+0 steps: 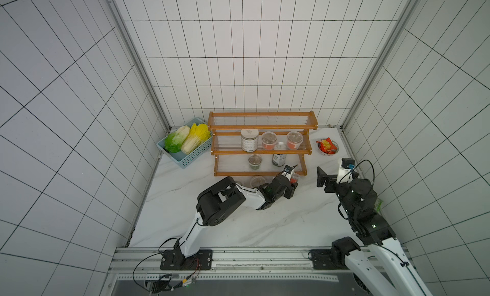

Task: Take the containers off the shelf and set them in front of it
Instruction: Place the container at the center of the board.

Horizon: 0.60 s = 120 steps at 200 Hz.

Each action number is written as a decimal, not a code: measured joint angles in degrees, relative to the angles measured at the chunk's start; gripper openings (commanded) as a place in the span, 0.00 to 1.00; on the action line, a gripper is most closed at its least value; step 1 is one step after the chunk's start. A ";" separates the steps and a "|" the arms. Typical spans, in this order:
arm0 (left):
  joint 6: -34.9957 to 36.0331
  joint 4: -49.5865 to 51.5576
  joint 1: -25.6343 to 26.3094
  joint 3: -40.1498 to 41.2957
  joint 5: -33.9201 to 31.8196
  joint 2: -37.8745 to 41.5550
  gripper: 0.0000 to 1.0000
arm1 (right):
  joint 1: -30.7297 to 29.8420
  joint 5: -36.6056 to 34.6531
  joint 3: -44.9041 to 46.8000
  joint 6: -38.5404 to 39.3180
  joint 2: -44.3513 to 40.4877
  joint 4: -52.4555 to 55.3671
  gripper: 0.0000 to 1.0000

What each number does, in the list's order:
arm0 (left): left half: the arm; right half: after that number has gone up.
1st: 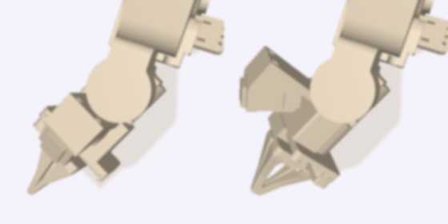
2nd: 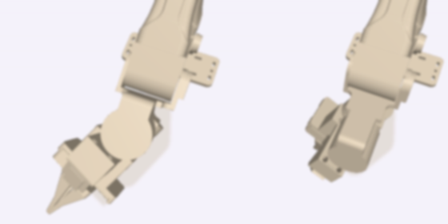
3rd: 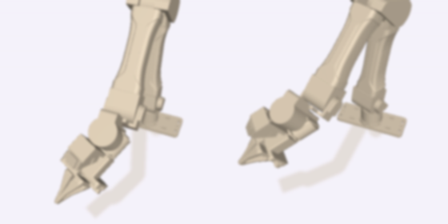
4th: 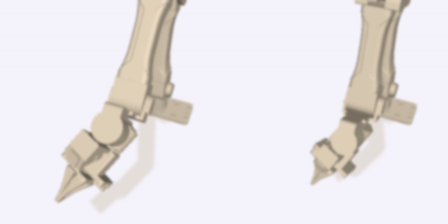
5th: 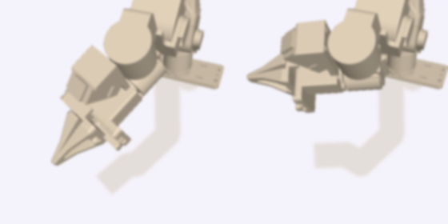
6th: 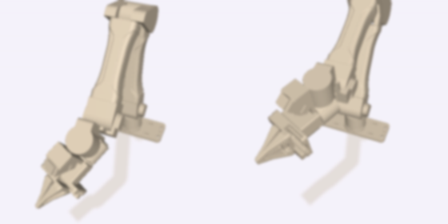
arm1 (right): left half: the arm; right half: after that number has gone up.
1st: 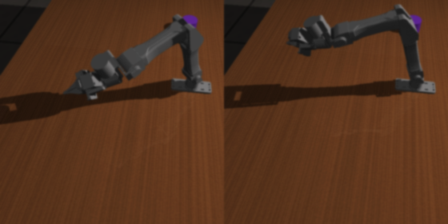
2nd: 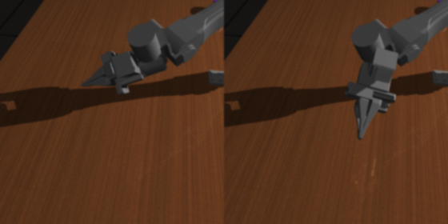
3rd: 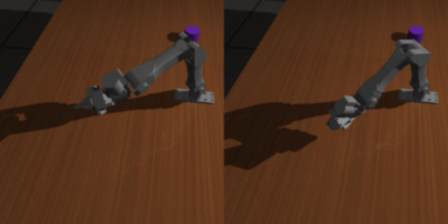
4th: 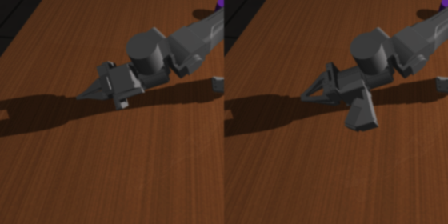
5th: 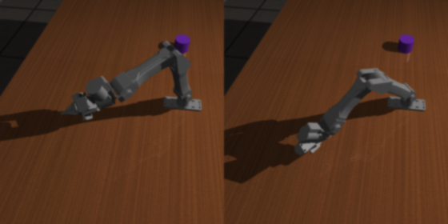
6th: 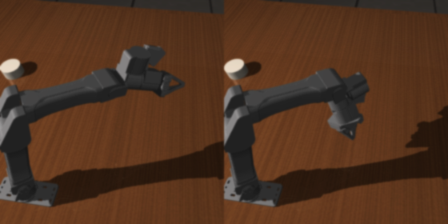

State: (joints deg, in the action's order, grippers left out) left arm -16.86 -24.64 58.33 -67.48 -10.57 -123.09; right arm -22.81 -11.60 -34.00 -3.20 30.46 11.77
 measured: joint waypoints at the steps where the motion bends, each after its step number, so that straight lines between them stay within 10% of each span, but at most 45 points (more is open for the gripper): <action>1: 0.00 0.00 0.02 0.02 0.00 0.00 0.59 | -0.02 0.00 0.00 -0.02 0.00 0.00 0.99; 120: -0.92 4.28 1.49 2.27 -0.44 1.42 0.69 | 0.74 0.46 0.00 -0.02 0.00 -0.02 0.99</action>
State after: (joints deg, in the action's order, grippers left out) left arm -17.78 -20.36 59.81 -65.21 -11.00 -121.67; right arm -22.06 -11.14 -34.00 -3.22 30.46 11.75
